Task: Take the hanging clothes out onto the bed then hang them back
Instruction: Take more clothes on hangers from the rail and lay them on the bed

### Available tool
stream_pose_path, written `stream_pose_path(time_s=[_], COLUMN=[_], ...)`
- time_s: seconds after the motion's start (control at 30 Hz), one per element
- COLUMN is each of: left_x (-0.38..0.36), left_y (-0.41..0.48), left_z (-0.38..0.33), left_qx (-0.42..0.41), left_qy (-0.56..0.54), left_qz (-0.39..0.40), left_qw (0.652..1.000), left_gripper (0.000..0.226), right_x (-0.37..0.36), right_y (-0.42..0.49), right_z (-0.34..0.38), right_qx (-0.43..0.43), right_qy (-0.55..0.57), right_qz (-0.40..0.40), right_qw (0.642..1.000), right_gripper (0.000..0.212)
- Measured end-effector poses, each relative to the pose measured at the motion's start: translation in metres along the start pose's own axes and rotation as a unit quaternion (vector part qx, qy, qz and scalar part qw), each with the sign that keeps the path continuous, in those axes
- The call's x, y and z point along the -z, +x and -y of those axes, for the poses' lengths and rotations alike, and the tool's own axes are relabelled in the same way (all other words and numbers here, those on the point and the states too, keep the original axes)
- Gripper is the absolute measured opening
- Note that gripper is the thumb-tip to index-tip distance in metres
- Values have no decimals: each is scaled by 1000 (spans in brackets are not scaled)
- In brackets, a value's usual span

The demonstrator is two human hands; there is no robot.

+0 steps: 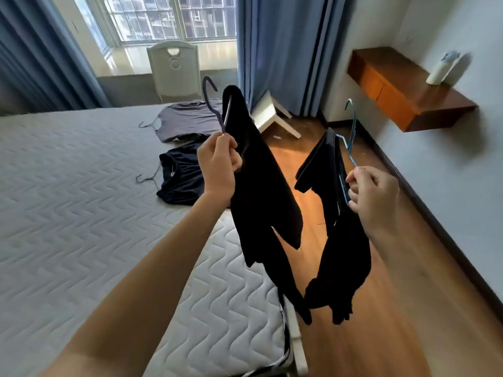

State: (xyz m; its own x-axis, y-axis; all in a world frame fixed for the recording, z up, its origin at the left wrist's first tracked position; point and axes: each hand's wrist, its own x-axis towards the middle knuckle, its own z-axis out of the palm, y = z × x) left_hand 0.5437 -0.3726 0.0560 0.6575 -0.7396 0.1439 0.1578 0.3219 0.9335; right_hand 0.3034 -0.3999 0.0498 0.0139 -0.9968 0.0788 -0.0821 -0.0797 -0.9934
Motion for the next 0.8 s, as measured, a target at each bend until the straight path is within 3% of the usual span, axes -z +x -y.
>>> stream_pose_path(time_s=[0.2, 0.47, 0.8], left_x=[176, 433, 696], left_y=[33, 57, 56], left_z=[24, 60, 248], left_qx=[46, 98, 229], left_qy=[19, 158, 359], left_qz=[-72, -178, -269], left_qw=[996, 966, 864], left_gripper=[31, 26, 28], right_x=[-143, -368, -627], right_y=[-45, -110, -221], right_z=[-9, -56, -274], right_qx=[-13, -60, -107], right_qy=[1, 20, -24], right_qz=[22, 96, 200], right_qw=[1000, 993, 974], right_gripper=[35, 32, 30])
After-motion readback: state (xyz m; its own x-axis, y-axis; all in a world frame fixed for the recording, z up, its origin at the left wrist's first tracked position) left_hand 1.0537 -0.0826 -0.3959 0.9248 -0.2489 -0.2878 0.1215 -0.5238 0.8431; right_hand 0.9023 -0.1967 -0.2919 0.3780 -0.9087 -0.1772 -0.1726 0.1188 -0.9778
